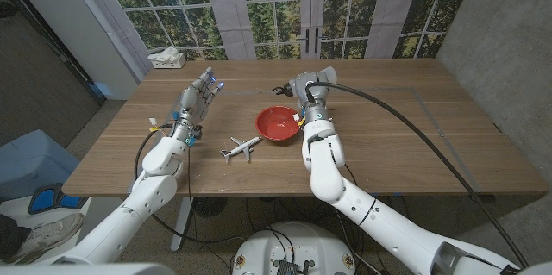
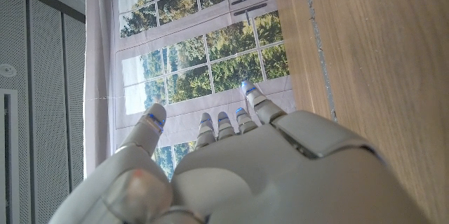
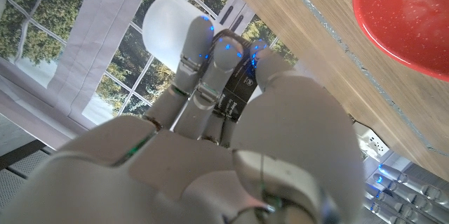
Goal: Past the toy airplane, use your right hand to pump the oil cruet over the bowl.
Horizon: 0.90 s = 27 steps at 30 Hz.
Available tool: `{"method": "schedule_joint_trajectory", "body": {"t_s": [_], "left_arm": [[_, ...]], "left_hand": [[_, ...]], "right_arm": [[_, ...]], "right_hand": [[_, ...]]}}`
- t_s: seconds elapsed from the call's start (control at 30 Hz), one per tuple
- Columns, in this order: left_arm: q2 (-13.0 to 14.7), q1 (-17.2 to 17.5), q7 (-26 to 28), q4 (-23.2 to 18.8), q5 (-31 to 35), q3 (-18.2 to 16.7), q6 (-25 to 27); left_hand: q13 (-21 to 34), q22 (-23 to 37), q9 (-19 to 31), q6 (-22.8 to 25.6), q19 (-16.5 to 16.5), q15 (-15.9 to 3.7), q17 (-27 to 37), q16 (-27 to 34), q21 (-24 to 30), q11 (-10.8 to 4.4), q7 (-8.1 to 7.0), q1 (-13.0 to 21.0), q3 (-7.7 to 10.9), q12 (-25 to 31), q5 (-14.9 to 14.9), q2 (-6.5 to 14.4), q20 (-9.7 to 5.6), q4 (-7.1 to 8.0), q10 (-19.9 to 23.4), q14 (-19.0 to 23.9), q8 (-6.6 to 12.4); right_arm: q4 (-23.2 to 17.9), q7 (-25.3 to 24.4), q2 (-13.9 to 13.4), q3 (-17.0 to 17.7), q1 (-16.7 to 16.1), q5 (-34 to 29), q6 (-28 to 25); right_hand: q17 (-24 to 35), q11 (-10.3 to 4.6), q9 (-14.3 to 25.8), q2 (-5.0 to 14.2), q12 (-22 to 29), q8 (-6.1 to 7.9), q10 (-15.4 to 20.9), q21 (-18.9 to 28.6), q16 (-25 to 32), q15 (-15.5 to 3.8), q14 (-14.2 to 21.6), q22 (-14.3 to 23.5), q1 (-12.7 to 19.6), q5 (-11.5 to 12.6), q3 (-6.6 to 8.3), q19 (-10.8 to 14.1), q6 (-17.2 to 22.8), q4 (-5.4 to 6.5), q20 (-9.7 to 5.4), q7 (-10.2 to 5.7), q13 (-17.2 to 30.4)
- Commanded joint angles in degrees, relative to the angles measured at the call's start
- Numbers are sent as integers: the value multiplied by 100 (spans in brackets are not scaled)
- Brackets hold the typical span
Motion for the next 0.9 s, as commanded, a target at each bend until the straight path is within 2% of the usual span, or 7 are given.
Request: {"method": "schedule_joint_trajectory", "body": {"t_s": [0.03,0.17,0.3,0.67,0.73,0.77,0.9], "left_arm": [[-9,47,-24,-10,-41,-22,-41],[-14,61,-30,-10,-51,-31,-58],[-17,62,-43,4,-55,-39,-81],[-26,56,-64,16,-69,-47,-96],[-26,54,-69,17,-74,-47,-92],[-25,53,-63,16,-68,-46,-91],[-29,43,-64,25,-60,-41,-91]], "left_hand": [[23,35,10,0,30,-353,21,-7,-17,13,-22,45,5,22,32,475,-105,47,6,9,15],[22,35,10,1,32,-354,22,-6,-22,10,-25,45,10,21,35,476,-105,59,4,11,15],[23,35,10,-1,34,-352,23,-5,-27,11,-26,44,15,23,37,474,-107,71,8,12,14],[23,36,10,-9,39,-359,21,-7,-41,3,-34,49,31,23,44,469,-106,92,12,15,11],[22,36,10,-9,41,-357,21,-8,-44,8,-33,49,34,24,45,468,-104,97,13,15,11],[22,36,10,-10,43,-358,21,-7,-45,4,-36,50,35,24,45,468,-105,100,14,17,11],[23,36,10,-13,46,-358,18,-9,-51,6,-38,54,42,22,48,465,-105,105,12,17,10]], "right_arm": [[129,7,-39,-83,70,-341,75],[403,172,123,-102,109,-778,-68],[470,290,172,-82,116,-954,-65],[304,234,101,-25,64,-784,102],[350,431,170,-20,73,-958,77],[258,194,93,0,44,-694,125],[227,117,63,14,50,-557,144]], "right_hand": [[79,-247,393,363,1156,4,1833,160,206,-10,14,31,-399,73,751,-31,943,575,-590,-155,2183],[132,-306,719,329,1911,-79,1808,297,519,-15,6,70,-457,88,819,-23,1038,494,-581,-198,3488],[151,-327,914,306,2241,-75,1756,361,724,-12,-54,126,-527,100,869,-29,1154,473,-574,-191,4102],[156,-261,1172,266,2258,-19,1819,389,952,-12,-128,200,-649,143,922,-71,1353,481,-571,-98,4122],[154,-256,1223,269,2255,-22,1852,391,992,-12,-137,203,-668,149,928,-69,1352,483,-571,-103,4102],[154,-256,1235,269,2261,-20,1851,390,1001,-12,-138,202,-675,150,928,-71,1357,485,-570,-98,4113],[153,-249,1313,277,2255,-12,1857,390,1063,-12,-145,200,-702,158,938,-68,1387,489,-574,-86,4106]]}}
